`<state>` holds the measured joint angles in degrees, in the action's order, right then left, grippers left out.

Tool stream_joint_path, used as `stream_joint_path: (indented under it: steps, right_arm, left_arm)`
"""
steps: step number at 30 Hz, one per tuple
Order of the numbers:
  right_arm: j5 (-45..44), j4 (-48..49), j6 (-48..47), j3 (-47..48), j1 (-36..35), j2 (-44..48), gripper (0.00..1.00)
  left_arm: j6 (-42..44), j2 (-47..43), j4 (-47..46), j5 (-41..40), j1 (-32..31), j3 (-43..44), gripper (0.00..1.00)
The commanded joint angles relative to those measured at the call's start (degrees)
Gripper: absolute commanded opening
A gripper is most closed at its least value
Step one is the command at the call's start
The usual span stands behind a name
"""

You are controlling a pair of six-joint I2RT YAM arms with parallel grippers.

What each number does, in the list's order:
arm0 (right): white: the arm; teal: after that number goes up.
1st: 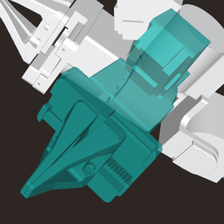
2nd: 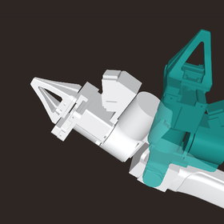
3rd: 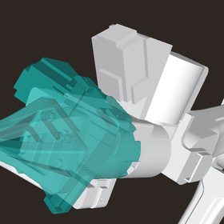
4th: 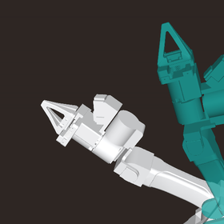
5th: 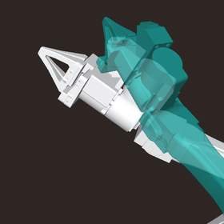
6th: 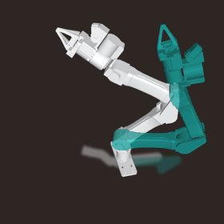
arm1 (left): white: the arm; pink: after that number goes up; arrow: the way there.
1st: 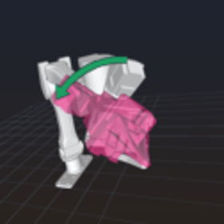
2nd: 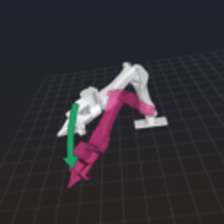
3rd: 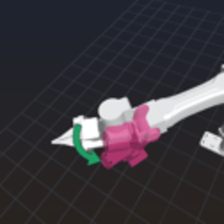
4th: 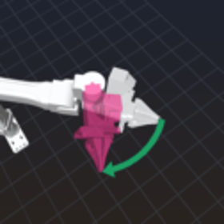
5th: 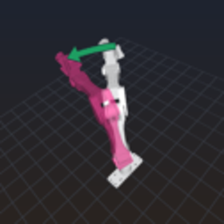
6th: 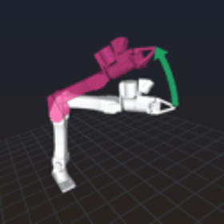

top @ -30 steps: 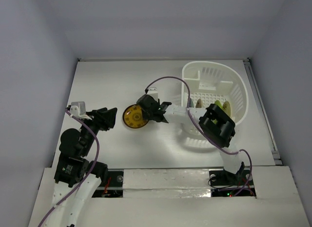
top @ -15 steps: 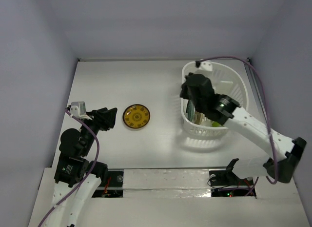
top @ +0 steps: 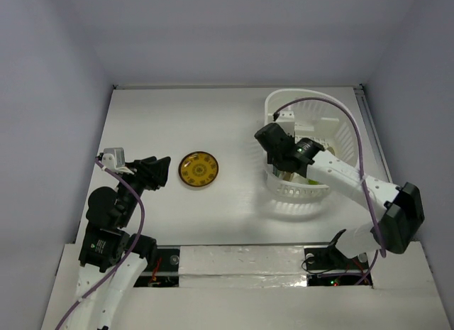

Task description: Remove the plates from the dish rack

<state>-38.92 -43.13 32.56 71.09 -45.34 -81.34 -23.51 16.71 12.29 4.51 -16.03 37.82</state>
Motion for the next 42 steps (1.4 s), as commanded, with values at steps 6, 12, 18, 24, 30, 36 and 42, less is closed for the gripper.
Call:
stream_joint_path:
  steps: [6,12,18,24,30,36,42]
  right_arm:
    - [-2.4,-1.7,-0.3,1.6,1.0,-4.7,0.35]
    - [-5.6,-5.0,-1.2,4.6,1.0,-7.0,0.17]
    - [-8.7,-8.5,-3.0,9.1,1.0,-7.8,0.06]
    - [-11.1,-10.7,-5.1,12.6,1.0,-8.5,0.00]
    - [-12.1,-11.3,-6.4,14.6,-0.1,-10.7,0.00]
    - [-16.0,-14.1,-5.7,18.5,-0.1,-9.8,0.00]
    - [-20.8,-20.0,-5.0,25.2,-0.1,-5.0,0.00]
  left_arm:
    - [-0.3,-0.5,-2.4,0.9,0.3,0.1,0.49]
    - [-0.3,-0.8,-2.3,0.9,0.3,0.1,0.49]
    - [-0.2,-1.1,-2.4,1.0,0.3,0.1,0.49]
    - [-0.3,-1.1,-2.5,1.1,0.3,0.1,0.49]
    - [-0.3,-1.2,-2.5,1.0,0.3,0.1,0.49]
    - [-0.3,-0.9,-2.5,1.1,0.3,0.1,0.49]
    - [-0.3,-0.6,-2.5,1.3,0.3,0.1,0.49]
